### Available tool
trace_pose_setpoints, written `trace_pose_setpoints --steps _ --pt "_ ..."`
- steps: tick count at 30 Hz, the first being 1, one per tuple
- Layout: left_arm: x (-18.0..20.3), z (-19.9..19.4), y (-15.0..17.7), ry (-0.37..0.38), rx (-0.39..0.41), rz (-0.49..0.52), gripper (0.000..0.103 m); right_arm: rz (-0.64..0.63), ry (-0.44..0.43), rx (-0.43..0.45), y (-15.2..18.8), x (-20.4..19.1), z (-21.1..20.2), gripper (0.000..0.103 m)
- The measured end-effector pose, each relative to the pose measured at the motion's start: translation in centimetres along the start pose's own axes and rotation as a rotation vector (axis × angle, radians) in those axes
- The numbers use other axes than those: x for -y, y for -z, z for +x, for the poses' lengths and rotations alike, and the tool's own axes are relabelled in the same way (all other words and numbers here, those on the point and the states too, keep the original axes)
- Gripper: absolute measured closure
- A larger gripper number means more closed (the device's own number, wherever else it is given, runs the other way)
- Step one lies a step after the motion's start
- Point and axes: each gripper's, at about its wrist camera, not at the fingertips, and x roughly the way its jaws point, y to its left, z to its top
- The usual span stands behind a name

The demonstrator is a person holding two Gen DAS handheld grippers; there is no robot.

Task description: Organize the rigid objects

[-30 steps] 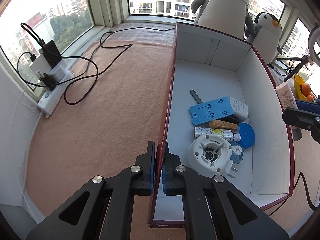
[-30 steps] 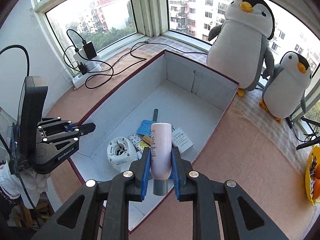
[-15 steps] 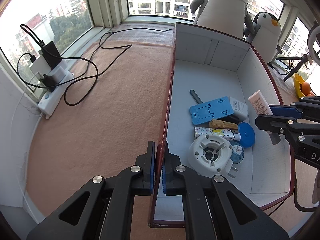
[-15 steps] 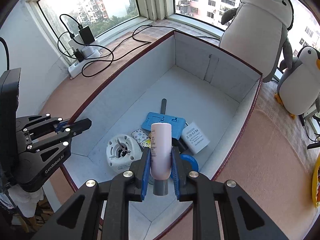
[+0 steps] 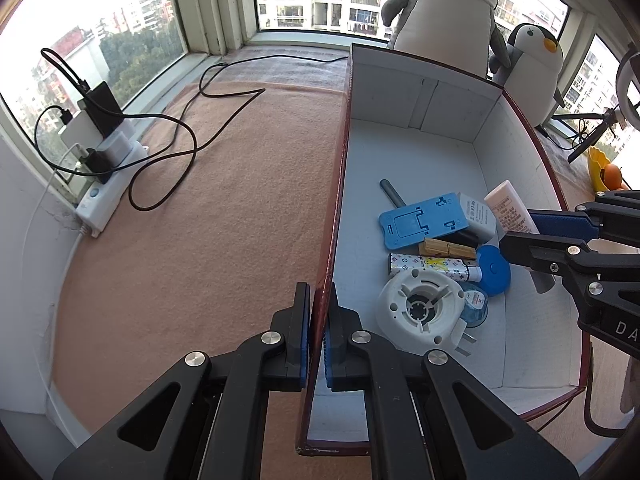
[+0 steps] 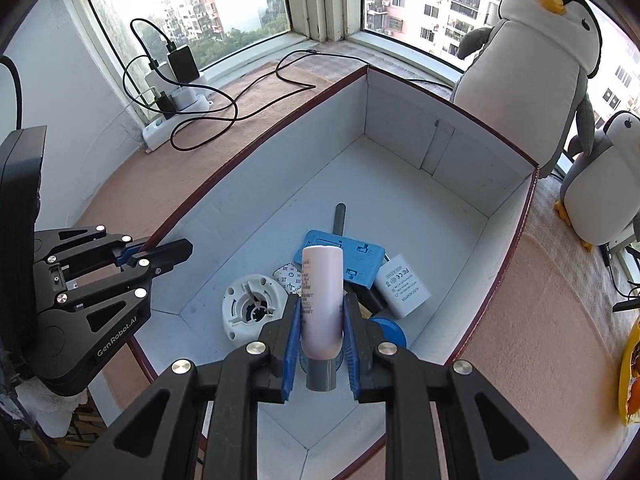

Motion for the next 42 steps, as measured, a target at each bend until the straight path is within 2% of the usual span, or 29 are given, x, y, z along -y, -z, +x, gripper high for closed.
trace_pose_setpoints --steps 18,19,20,22,30,34,37,39,42 --pt "-0.1 0.2 0.1 0.001 -0.002 -0.002 0.098 -0.029 -0.049 -0.001 0.4 -0.4 0.2 0.084" --pt "-0.1 0.1 0.0 0.001 -0.002 -0.002 0.098 -0.034 -0.042 0.008 0.5 -0.4 0.1 0.076" --pt "-0.2 0.1 0.0 0.001 -0.003 -0.002 0.098 -0.038 -0.035 0.01 0.5 -0.5 0.0 0.063" --pt "-0.2 0.2 0.1 0.001 -0.004 -0.002 0.098 -0.039 -0.03 0.023 0.5 -0.5 -0.3 0.052" --pt "-0.2 0.1 0.1 0.003 -0.004 0.008 0.098 -0.015 -0.031 0.039 0.9 0.2 -1.2 0.049" --pt "0.0 -0.2 0.1 0.011 0.0 0.007 0.091 0.013 -0.033 0.057 1.3 0.9 -2.1 0.049" --pt "0.4 -0.6 0.0 0.024 0.01 0.018 0.081 0.04 -0.032 0.073 1.8 1.6 -2.9 0.049" --pt "0.8 -1.1 0.0 0.015 0.028 0.029 0.07 0.059 -0.029 0.089 2.1 2.2 -3.6 0.049" --pt "1.4 -1.8 -0.1 0.005 0.048 0.049 0.067 0.08 -0.022 0.115 2.6 2.8 -4.8 0.048"
